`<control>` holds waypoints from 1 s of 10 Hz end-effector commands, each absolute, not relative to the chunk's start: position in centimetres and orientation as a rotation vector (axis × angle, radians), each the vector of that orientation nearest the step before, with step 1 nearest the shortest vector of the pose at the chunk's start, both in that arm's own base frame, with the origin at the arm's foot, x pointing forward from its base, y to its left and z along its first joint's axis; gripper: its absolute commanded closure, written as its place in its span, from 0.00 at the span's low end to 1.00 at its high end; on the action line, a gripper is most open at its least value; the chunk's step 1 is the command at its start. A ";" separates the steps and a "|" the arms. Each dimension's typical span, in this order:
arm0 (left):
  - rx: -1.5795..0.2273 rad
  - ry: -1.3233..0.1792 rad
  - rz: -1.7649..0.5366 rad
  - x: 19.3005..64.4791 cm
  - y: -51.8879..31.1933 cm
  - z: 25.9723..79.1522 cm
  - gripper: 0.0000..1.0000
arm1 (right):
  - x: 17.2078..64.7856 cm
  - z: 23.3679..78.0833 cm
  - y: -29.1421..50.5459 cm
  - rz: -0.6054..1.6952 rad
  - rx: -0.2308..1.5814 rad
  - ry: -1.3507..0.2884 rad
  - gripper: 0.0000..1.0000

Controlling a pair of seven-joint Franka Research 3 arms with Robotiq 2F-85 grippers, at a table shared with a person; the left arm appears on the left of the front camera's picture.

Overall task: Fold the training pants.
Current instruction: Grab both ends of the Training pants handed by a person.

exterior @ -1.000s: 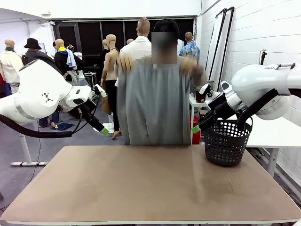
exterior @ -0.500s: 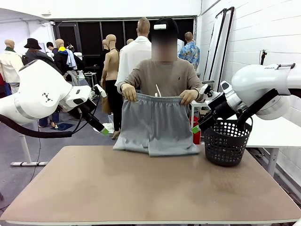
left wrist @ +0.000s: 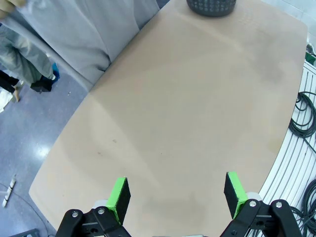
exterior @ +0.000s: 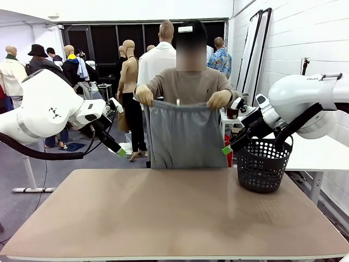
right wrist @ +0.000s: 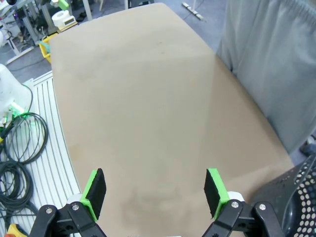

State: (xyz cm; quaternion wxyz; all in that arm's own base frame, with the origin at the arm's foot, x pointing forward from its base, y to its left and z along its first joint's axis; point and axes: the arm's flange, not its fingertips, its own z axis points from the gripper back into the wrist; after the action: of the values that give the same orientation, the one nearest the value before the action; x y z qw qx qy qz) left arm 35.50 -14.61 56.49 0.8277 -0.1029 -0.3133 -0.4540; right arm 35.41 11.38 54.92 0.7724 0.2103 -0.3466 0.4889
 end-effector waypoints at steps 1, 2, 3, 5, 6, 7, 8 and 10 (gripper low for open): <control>-0.222 -0.660 -0.981 35.5 -14.5 56.6 0.00 | 35.7 54.8 11.4 1.073 0.486 -0.764 0.00; -0.222 -0.660 -0.981 35.5 -14.5 56.6 0.00 | 35.7 54.8 11.4 1.073 0.486 -0.764 0.00; -0.222 -0.660 -0.981 35.5 -14.5 56.6 0.00 | 35.7 54.8 11.4 1.073 0.486 -0.764 0.00; -0.222 -0.660 -0.981 35.5 -14.5 56.6 0.00 | 35.7 54.8 11.4 1.073 0.486 -0.764 0.00; -0.222 -0.660 -0.981 35.5 -14.5 56.6 0.00 | 35.7 54.8 11.4 1.073 0.486 -0.764 0.00; -0.222 -0.660 -0.981 35.5 -14.5 56.6 0.00 | 35.7 54.8 11.4 1.073 0.486 -0.764 0.00; -0.222 -0.660 -0.981 35.5 -14.5 56.6 0.00 | 35.7 54.8 11.4 1.073 0.486 -0.764 0.00; -0.222 -0.660 -0.981 35.5 -14.5 56.6 0.00 | 35.7 54.8 11.4 1.073 0.486 -0.764 0.00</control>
State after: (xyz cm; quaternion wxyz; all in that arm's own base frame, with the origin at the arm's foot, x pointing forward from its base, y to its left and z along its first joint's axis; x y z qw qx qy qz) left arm 35.50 -14.61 56.49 0.8277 -0.1029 -0.3133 -0.4540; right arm 35.41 11.38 54.92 0.7724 0.2103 -0.3466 0.4889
